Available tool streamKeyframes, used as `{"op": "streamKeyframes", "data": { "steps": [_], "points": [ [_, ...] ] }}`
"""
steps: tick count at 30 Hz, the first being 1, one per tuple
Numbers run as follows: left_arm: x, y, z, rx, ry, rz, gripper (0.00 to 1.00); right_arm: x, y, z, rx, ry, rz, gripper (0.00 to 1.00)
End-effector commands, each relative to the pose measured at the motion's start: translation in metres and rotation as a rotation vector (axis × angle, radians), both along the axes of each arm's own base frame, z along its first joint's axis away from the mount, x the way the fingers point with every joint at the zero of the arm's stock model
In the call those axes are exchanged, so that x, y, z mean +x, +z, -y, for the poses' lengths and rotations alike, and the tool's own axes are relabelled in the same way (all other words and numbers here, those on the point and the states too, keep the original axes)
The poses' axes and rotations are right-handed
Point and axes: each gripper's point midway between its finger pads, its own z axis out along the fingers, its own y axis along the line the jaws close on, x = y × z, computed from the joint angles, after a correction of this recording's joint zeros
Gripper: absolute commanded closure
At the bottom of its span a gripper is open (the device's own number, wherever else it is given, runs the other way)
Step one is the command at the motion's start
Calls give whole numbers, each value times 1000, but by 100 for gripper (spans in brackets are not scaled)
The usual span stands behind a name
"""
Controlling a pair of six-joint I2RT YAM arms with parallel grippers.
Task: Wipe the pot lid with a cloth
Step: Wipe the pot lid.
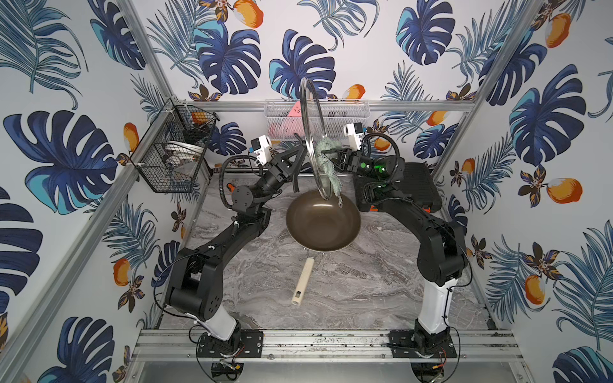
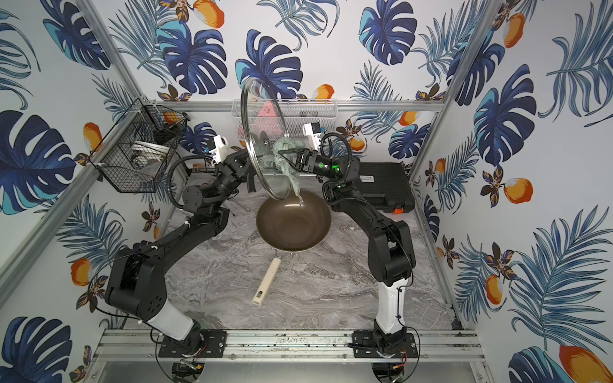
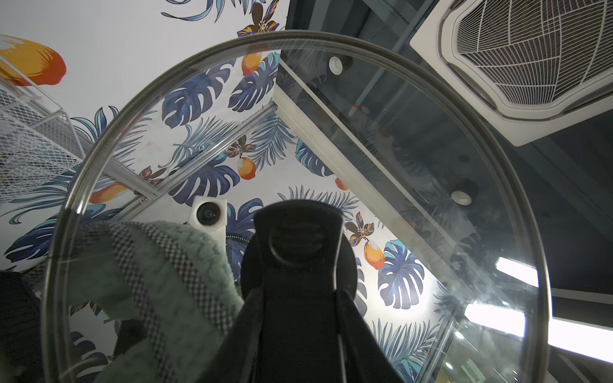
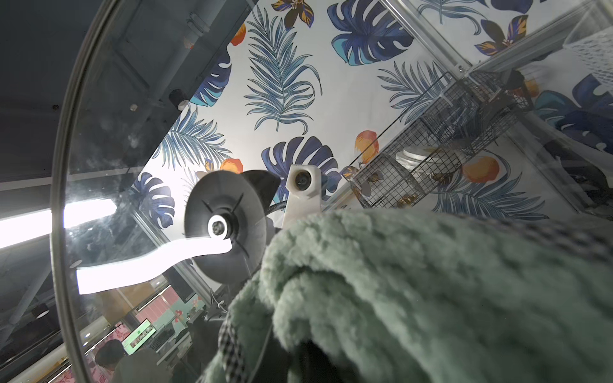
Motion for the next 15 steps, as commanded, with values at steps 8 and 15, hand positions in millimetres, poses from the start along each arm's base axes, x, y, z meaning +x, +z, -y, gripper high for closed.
{"op": "streamKeyframes", "data": {
  "steps": [8,15],
  "points": [
    [-41,16,-3,-35,-64,121,100,25,-5,-10,-68,-4,-28,100],
    [-43,5,-2,-20,-74,96,100,35,3,-8,-88,-38,-10,100]
  ]
}}
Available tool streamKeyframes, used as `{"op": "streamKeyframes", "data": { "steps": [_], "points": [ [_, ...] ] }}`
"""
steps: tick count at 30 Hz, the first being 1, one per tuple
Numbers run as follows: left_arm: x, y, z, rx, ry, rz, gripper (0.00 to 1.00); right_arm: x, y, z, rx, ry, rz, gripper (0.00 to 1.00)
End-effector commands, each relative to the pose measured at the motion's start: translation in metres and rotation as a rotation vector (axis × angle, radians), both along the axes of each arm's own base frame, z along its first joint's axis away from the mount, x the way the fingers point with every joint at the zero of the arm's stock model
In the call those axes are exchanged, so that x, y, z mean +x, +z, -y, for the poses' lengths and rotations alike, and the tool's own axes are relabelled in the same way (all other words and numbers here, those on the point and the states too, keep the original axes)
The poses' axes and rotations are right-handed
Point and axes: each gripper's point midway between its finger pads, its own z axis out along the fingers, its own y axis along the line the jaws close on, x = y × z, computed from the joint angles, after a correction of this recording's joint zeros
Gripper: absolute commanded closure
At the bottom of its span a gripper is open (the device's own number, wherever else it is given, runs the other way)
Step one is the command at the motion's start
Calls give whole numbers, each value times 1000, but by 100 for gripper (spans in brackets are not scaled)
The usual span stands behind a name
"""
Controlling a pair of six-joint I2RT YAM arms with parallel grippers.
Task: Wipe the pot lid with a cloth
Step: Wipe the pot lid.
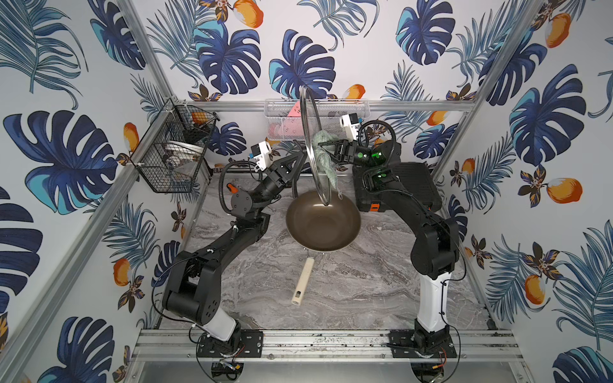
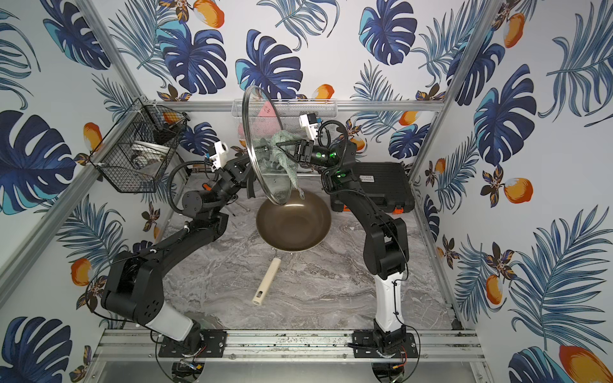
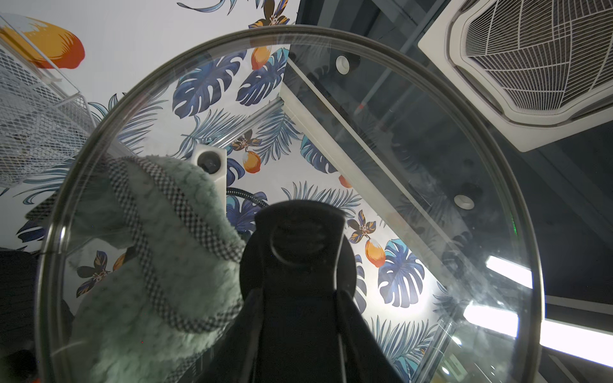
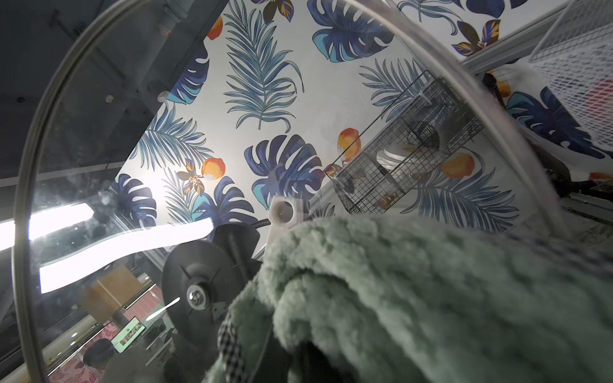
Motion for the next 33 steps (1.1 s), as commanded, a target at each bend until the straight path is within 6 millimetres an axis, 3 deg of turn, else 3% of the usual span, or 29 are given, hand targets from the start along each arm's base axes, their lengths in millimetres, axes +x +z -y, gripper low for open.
{"op": "streamKeyframes", "data": {
  "steps": [1,10,17,27,33],
  "points": [
    [-36,23,-2,-36,-54,134,100,9,-1,-1,-21,-23,-3,100],
    [-37,13,3,-22,-79,104,100,22,20,-5,-6,-42,29,100],
    [-30,-3,10,-8,-88,68,100,20,46,-4,48,-37,69,100],
    [-13,-25,16,7,-71,24,100,-5,70,3,96,-10,121,100],
    [2,-35,18,9,-53,5,100,-37,81,9,144,49,138,100]
  ]
}}
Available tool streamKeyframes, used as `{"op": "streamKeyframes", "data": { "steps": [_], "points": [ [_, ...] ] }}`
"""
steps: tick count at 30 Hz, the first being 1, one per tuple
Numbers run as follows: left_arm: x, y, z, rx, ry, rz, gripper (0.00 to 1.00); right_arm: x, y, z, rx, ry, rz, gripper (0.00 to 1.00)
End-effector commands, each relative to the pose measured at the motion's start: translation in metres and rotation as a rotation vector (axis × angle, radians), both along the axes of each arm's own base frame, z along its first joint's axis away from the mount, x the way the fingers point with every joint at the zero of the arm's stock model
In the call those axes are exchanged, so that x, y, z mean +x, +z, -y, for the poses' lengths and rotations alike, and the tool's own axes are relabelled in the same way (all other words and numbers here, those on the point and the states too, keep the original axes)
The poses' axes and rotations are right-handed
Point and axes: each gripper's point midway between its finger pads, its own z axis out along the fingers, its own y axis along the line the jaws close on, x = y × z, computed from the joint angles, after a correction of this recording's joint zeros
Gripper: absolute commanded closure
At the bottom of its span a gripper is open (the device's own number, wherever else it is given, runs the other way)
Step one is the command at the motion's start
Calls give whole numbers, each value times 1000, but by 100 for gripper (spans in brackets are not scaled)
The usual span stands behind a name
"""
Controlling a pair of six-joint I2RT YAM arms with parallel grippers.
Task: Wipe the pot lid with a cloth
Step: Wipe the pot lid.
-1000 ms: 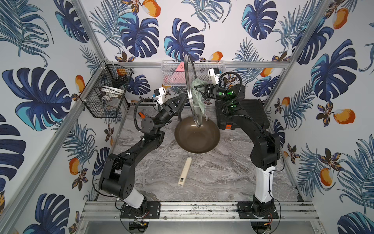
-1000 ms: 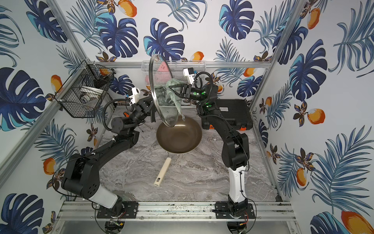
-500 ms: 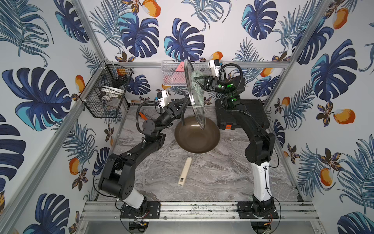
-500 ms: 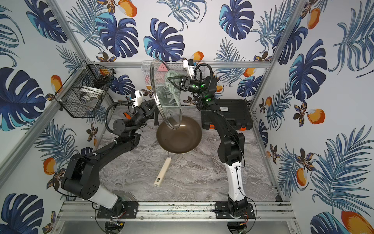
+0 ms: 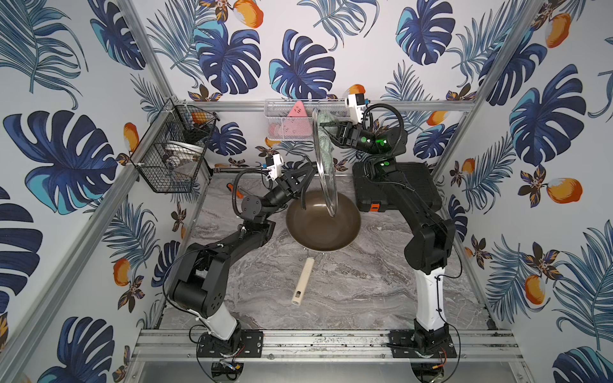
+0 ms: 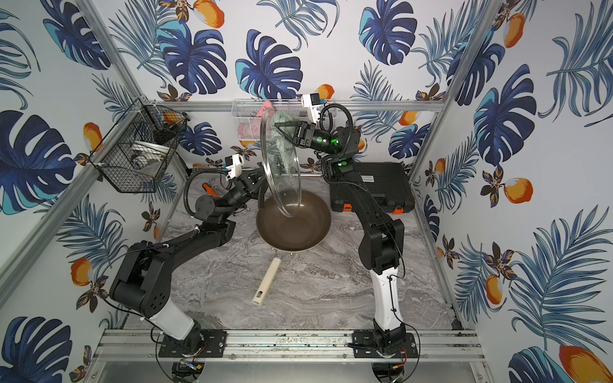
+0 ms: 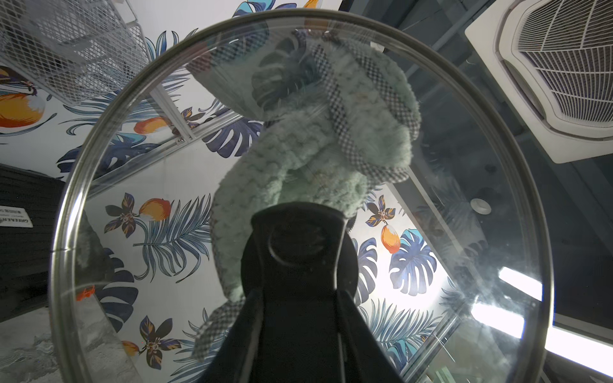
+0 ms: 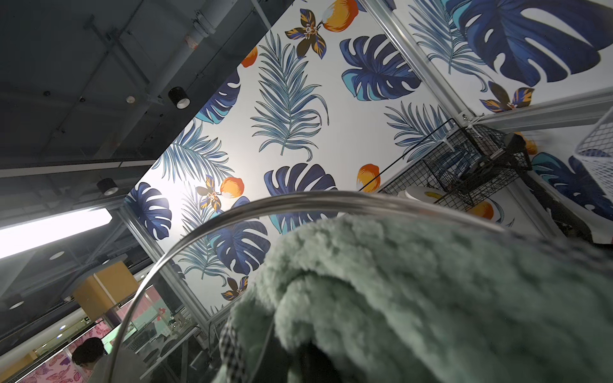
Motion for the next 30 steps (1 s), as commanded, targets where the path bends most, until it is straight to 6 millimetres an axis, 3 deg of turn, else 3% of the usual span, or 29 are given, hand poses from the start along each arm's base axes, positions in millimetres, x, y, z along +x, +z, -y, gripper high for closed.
{"op": "streamKeyframes", "data": {
  "steps": [1,4,5,8,14,20,30],
  "points": [
    [-13,25,-6,-54,16,133,100,-33,17,8,55,57,61,100],
    [-7,27,-6,-60,21,139,100,-48,5,8,57,84,40,100],
    [-4,27,-6,-62,24,138,100,-61,10,12,65,89,51,100],
    [-1,34,-5,-74,28,151,100,-77,-6,15,59,95,29,100],
    [-1,47,-7,-93,24,174,100,-89,-47,20,25,74,-32,100],
    [-8,49,-9,-94,23,173,100,-71,-73,17,-16,32,-74,100],
    [-23,54,-11,-86,3,187,100,-12,-88,0,-66,-24,-95,100]
  ]
}}
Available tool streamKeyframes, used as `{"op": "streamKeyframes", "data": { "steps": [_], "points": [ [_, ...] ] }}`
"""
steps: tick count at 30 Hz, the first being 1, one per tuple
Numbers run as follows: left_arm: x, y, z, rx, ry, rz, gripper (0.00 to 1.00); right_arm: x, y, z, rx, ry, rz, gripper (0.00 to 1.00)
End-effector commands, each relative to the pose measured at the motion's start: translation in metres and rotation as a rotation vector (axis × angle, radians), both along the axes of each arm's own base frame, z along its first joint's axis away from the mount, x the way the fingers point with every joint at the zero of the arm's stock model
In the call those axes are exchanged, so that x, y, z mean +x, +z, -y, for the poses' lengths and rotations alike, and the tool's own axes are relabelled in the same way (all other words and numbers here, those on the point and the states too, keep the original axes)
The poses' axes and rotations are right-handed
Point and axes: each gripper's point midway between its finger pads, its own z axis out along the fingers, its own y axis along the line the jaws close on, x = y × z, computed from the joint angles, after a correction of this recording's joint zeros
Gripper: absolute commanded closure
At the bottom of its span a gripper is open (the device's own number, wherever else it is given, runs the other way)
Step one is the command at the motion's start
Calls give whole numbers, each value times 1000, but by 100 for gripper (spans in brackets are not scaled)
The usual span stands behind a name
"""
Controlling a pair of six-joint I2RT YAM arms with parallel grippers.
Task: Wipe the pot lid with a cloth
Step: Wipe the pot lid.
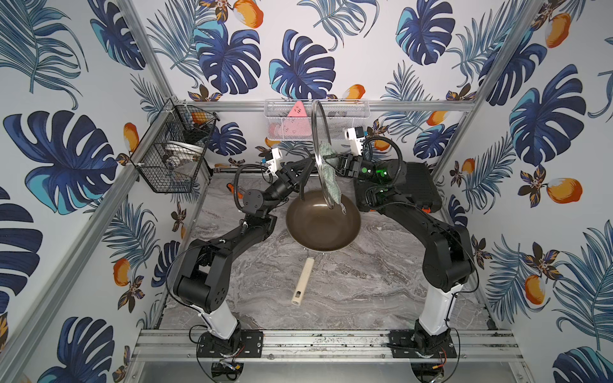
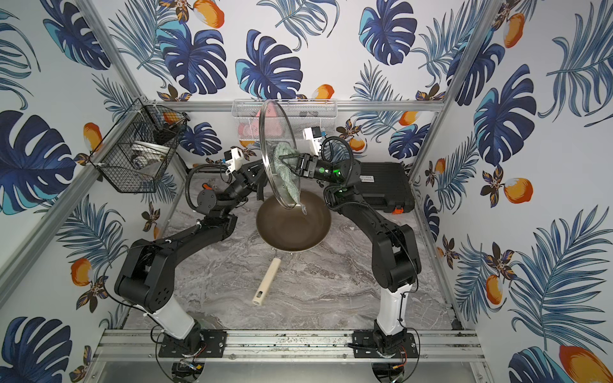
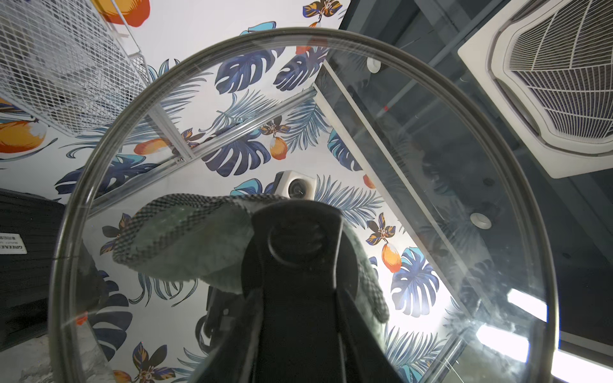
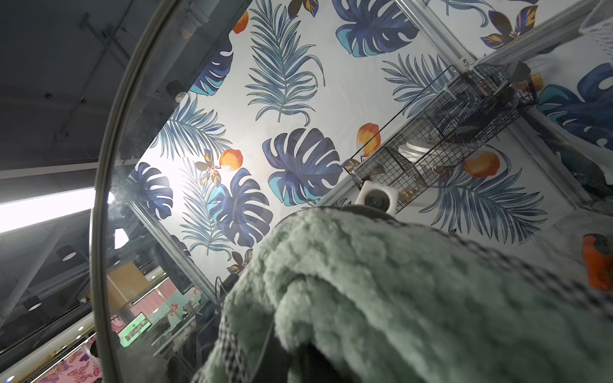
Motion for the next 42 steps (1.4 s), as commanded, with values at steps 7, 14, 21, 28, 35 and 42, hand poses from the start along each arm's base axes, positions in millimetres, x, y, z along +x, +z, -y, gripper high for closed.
{"op": "streamKeyframes", "data": {
  "steps": [7,14,21,28,35,42],
  "points": [
    [-33,24,-9,-17,-27,160,100,36,-16,4,-36,-52,-53,100],
    [-22,6,-17,12,7,133,100,29,-24,13,-33,-53,-72,100],
    [-11,-14,-17,130,22,102,100,16,-23,24,-27,-45,-76,100],
    [-5,-42,-5,405,48,59,100,12,-30,38,-75,-76,-93,100],
    [0,-68,-9,694,128,9,100,15,-47,61,-131,-135,-145,100],
    [2,-84,-24,930,212,-36,100,13,-76,80,-249,-224,-194,100]
  ]
}}
